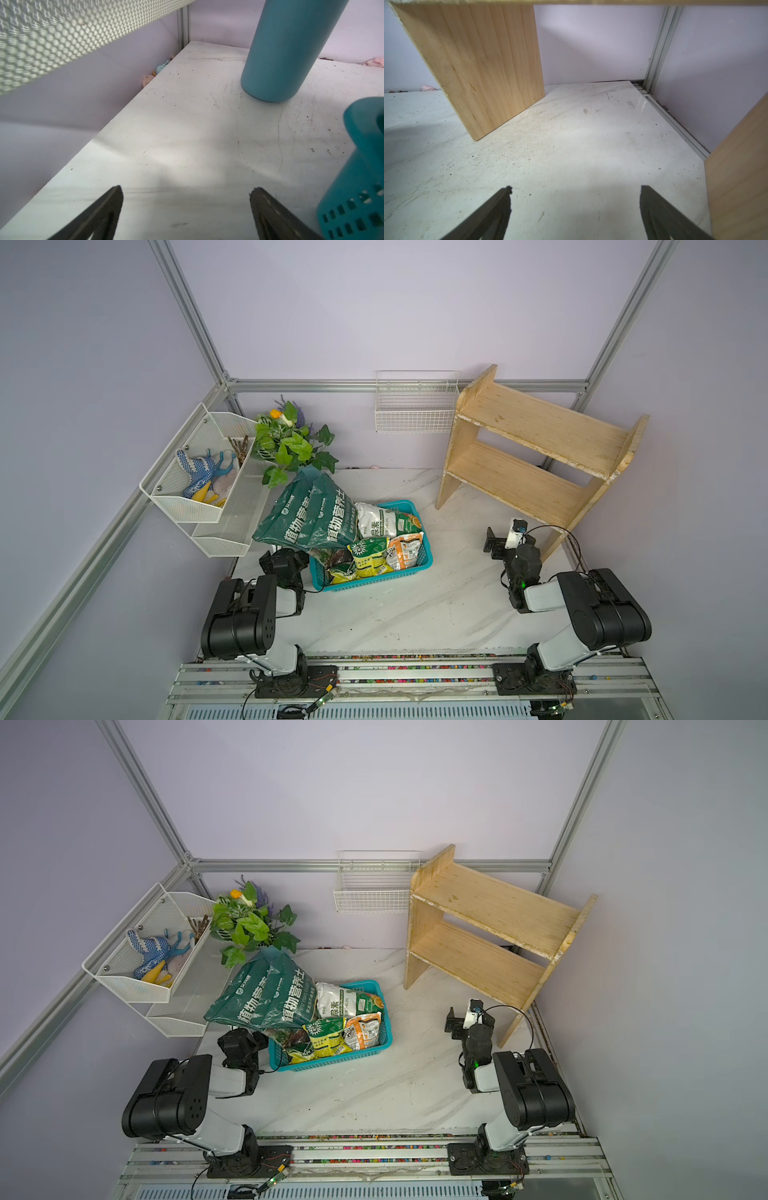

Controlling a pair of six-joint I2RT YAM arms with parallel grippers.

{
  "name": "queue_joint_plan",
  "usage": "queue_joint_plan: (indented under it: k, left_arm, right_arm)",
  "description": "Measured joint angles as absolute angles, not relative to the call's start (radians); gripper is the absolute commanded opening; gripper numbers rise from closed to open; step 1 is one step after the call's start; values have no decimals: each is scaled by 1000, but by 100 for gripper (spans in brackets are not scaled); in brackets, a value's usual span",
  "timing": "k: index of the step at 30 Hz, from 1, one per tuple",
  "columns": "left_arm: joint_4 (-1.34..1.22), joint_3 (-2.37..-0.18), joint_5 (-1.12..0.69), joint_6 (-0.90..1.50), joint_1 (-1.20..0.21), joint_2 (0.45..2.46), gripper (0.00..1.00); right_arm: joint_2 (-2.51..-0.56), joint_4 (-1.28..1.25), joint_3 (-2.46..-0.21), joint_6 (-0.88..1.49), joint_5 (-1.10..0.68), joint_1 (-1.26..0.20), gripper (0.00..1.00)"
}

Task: Take down the fertilizer bag from the shelf
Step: Reset both arms

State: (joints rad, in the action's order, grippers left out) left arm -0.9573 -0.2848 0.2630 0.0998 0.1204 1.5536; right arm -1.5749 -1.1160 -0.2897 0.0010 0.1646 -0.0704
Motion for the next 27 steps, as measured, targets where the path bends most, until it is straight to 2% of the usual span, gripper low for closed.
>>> queue_joint_plan:
  k: [16,20,22,27]
  left_arm:
    - [-931,-302,213,72,119,1548,100]
    - [-1089,-229,234,71,109,1553,100]
    - [-1124,-229,244,71,105,1573,100]
    - [-979,-282,237,69,105,1551,100]
  right_arm:
    - [-1574,-1145,-277,9,173,-70,100]
    - [-1538,-1245,-177,47,257,-71,100]
    - [-1559,-1248,-197,40,245,-69,100]
    - [-1555,-1162,-303,17,170,-75,100]
